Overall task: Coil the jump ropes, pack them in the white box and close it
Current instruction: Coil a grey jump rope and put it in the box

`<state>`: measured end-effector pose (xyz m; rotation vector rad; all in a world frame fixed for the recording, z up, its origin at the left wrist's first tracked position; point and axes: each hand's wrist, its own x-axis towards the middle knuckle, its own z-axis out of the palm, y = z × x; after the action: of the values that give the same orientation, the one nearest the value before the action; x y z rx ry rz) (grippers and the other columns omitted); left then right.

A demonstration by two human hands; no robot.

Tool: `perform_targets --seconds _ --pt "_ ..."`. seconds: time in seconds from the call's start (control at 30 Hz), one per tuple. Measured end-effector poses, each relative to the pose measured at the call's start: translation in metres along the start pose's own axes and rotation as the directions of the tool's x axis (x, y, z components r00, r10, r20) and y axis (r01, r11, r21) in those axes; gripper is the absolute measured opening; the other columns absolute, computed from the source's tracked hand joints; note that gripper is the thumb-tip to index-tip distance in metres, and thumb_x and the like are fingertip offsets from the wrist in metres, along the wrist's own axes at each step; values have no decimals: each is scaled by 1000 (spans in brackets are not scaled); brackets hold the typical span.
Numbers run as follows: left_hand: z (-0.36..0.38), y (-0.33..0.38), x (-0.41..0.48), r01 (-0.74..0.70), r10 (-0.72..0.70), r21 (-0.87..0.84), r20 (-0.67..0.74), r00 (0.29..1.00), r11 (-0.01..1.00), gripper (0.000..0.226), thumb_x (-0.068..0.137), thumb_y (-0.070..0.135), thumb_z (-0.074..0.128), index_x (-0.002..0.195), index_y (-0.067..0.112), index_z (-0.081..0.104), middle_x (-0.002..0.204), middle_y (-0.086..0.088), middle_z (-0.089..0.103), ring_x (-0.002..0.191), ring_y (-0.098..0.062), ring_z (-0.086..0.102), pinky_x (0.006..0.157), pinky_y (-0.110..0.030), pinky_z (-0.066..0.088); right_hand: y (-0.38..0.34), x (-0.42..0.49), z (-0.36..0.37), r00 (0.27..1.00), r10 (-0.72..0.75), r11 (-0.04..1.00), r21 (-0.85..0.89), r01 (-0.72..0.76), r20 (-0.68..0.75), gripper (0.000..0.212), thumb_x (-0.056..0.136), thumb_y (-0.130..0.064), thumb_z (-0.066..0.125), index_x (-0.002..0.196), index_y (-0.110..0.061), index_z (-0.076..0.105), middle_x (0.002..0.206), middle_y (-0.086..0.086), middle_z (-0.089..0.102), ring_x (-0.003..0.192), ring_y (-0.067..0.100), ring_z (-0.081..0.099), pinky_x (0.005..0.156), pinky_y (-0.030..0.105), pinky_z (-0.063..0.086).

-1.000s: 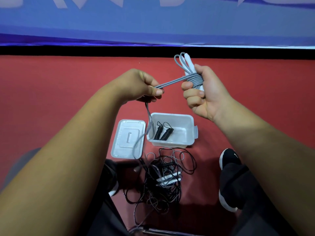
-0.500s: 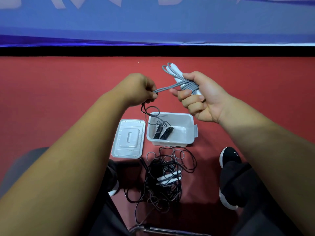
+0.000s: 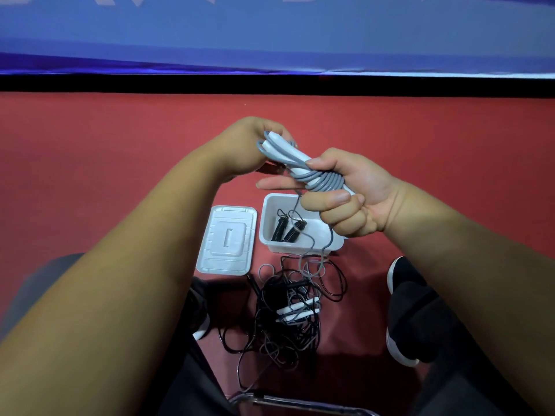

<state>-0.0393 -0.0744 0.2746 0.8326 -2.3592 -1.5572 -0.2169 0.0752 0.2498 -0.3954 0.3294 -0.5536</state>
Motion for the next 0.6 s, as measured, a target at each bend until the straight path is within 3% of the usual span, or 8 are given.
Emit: perform_targets --seconds 0.1,0.2,0.33,0.5,0.6 --pt "-3 3 -1 -22 23 -44 31 999 999 25 89 -14 55 92 5 72 109 -36 69 87 -30 68 76 -35 59 4 1 -1 998 3 1000 22 -4 58 59 103 -33 48 159 -14 40 64 2 34 41 6 17 39 18 13" --pt "-3 6 1 -29 29 -63 1 1000 998 18 93 -11 57 97 -1 72 111 -29 73 97 -38 73 85 -42 61 4 -1 1 999 -1 1000 -21 2 39 38 103 -31 52 135 -10 58 65 2 35 41 7 22 40 17 14" --pt "-8 10 5 -32 31 -129 -7 999 991 9 95 -1 68 97 3 75 112 -23 75 111 -44 70 99 -56 57 4 1 0 998 64 997 -52 -64 -5 19 102 -28 57 109 -11 54 66 1 35 42 10 29 40 18 12" --pt "-10 17 3 -18 15 -137 -23 1000 990 7 92 -3 74 97 2 76 107 -25 76 109 -42 72 99 -48 59 7 3 -5 966 128 977 -140 -162 -226 22 92 -30 71 106 -14 63 63 -2 44 40 6 23 38 16 14" --pt "-14 20 1 -46 44 -57 -48 998 997 11 90 -4 75 94 6 79 102 -23 77 102 -36 75 97 -48 60 6 5 -5 927 87 951 -247 -186 -364 31 91 -34 67 115 -14 68 62 -4 38 41 4 19 37 18 10"
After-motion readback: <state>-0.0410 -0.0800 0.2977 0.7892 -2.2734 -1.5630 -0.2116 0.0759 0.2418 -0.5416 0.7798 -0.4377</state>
